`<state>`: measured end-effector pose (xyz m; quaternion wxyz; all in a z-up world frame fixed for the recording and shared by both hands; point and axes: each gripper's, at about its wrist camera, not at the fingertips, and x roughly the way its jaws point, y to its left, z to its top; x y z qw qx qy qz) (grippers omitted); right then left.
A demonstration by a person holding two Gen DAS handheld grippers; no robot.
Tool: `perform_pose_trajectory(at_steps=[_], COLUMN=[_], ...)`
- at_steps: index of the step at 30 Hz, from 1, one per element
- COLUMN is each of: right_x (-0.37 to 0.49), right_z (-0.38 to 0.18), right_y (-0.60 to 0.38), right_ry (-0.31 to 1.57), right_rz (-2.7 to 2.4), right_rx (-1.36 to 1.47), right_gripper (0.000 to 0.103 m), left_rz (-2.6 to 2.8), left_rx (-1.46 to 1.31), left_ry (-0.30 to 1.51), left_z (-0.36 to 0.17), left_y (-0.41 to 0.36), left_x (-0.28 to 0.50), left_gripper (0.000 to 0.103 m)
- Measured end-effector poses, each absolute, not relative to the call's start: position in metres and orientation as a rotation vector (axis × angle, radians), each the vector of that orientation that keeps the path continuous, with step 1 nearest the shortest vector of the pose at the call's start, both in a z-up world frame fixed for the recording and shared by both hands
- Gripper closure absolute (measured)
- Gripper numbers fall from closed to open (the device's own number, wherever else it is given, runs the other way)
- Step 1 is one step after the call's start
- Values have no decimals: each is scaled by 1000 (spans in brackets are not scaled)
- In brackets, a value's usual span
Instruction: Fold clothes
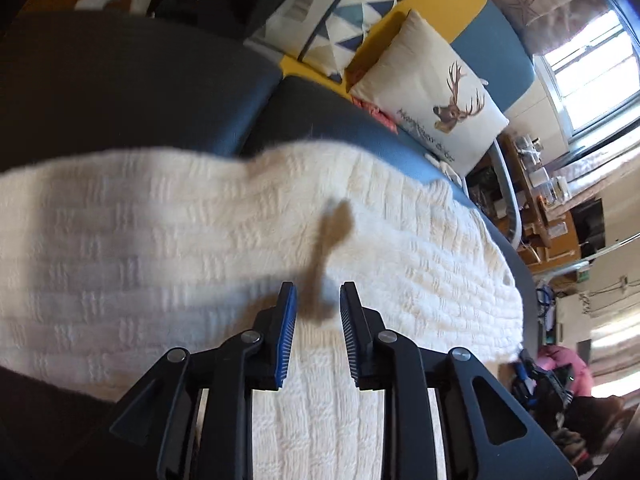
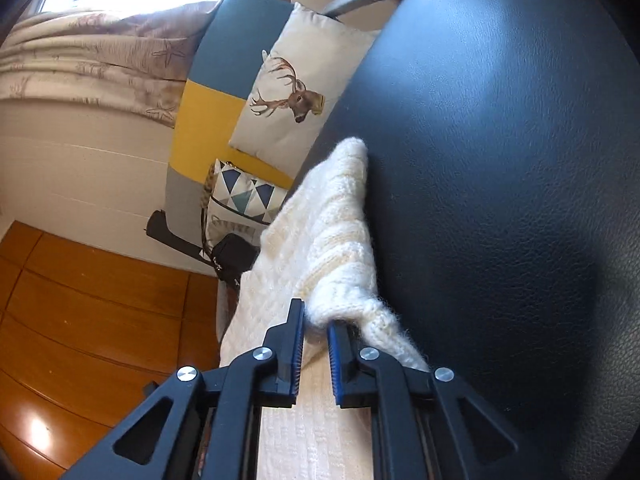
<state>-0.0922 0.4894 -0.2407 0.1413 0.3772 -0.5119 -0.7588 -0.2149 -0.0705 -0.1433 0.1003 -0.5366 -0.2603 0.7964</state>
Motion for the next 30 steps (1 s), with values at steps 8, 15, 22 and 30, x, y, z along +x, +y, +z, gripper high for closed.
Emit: perform_pose_trajectory(at_steps=[8, 15, 22, 30], right_x=[-91, -90, -92, -86], right_z=[-243, -237, -244, -234], right_y=[489, 495, 510, 512], right_ry=[-1436, -1377, -1427, -1410], right_rz=[-2191, -2260, -2258, -2238], right_rx=[1132, 1130, 1111, 1021], right_gripper=[93, 94, 94, 96], left_rz=[2265, 2332, 2331, 2464], left_rx=[-1558, -1328, -1091, -1345], left_ry=[-993, -1134, -1082, -980], left_z=[-156, -130, -80, -121], left_y=[-73, -57, -48, -60], left_x=[-212, -206, -189, -205], left_gripper=[70, 99, 99, 98])
